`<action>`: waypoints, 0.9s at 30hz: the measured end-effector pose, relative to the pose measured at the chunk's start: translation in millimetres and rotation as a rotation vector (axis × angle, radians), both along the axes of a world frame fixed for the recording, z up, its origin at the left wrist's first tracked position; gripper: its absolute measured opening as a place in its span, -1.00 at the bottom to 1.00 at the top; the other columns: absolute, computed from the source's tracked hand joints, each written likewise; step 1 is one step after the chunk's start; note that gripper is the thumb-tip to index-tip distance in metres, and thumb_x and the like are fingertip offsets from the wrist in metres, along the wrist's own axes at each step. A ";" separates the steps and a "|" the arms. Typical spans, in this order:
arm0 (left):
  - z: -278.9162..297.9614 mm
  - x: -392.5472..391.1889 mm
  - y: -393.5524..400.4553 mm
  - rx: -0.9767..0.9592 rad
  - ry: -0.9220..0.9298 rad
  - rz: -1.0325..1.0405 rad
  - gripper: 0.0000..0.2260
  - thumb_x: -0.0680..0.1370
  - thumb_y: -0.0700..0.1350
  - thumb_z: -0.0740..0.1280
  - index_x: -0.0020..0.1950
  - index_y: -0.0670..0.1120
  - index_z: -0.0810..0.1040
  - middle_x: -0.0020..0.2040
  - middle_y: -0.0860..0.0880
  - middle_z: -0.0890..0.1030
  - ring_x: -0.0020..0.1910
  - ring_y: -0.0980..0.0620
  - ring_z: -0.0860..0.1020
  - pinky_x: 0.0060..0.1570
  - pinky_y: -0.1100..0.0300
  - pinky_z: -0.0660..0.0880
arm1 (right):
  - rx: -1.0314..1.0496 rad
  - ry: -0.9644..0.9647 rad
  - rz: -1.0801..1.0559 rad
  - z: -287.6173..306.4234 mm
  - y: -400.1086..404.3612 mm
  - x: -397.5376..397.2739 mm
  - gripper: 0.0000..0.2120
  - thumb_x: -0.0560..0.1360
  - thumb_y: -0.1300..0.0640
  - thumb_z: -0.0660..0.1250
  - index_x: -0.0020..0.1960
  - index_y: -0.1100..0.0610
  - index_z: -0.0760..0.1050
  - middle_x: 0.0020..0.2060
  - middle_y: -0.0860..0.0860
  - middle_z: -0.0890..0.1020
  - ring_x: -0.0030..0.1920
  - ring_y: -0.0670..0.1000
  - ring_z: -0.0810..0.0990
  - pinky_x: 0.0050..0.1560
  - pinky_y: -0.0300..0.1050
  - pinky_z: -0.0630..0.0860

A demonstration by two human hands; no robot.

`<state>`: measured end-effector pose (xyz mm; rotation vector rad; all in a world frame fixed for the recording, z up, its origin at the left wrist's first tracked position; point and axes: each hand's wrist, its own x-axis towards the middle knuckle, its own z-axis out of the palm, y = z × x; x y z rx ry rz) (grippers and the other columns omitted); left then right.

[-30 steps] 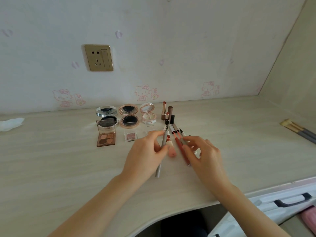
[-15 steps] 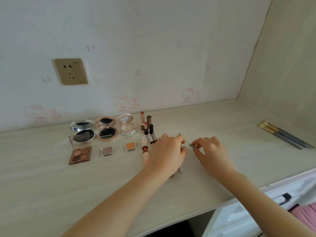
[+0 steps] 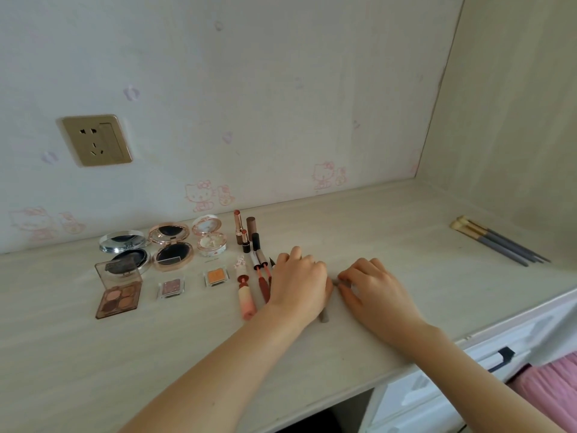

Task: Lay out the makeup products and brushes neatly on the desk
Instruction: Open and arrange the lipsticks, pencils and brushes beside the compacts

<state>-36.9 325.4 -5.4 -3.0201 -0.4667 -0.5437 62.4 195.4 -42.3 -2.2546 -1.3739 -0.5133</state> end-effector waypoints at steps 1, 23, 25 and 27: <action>-0.5 -3.8 0.0 -0.005 -0.018 -0.010 -0.81 0.48 -0.01 0.32 -0.24 -0.08 0.61 -0.27 0.01 0.57 -0.10 -0.07 0.48 -0.14 0.07 0.39 | 0.003 0.018 0.007 0.6 -1.6 -1.3 -0.87 0.47 0.14 0.35 -0.01 0.10 0.62 -0.15 -0.02 0.58 -0.13 0.06 0.52 -0.21 -0.10 0.53; 3.6 -56.9 3.6 -0.081 0.057 -0.059 -0.60 0.49 0.21 0.23 0.15 -0.01 0.62 0.12 0.09 0.59 0.22 0.01 0.43 0.20 0.12 0.32 | 0.014 0.168 0.189 5.7 32.0 -9.6 -0.80 0.52 0.18 0.30 0.12 0.09 0.60 -0.02 0.00 0.62 -0.01 0.08 0.53 -0.06 -0.03 0.54; 0.5 -55.1 6.9 -0.065 0.026 -0.037 -0.59 0.42 0.23 0.24 0.01 -0.02 0.66 -0.02 0.09 0.64 0.09 0.00 0.51 0.10 0.12 0.42 | 0.006 0.194 0.183 6.7 39.3 -9.9 -0.79 0.53 0.18 0.28 0.14 0.11 0.59 0.01 0.01 0.61 0.04 0.08 0.52 -0.01 -0.03 0.52; -1.0 -54.1 8.9 -0.061 0.013 -0.014 -0.58 0.40 0.24 0.24 -0.01 -0.02 0.66 -0.06 0.10 0.64 0.06 0.00 0.51 0.06 0.12 0.44 | 0.004 0.216 0.193 7.0 44.6 -10.3 -0.78 0.53 0.19 0.28 0.14 0.12 0.58 0.02 0.02 0.61 0.06 0.07 0.52 0.00 -0.03 0.51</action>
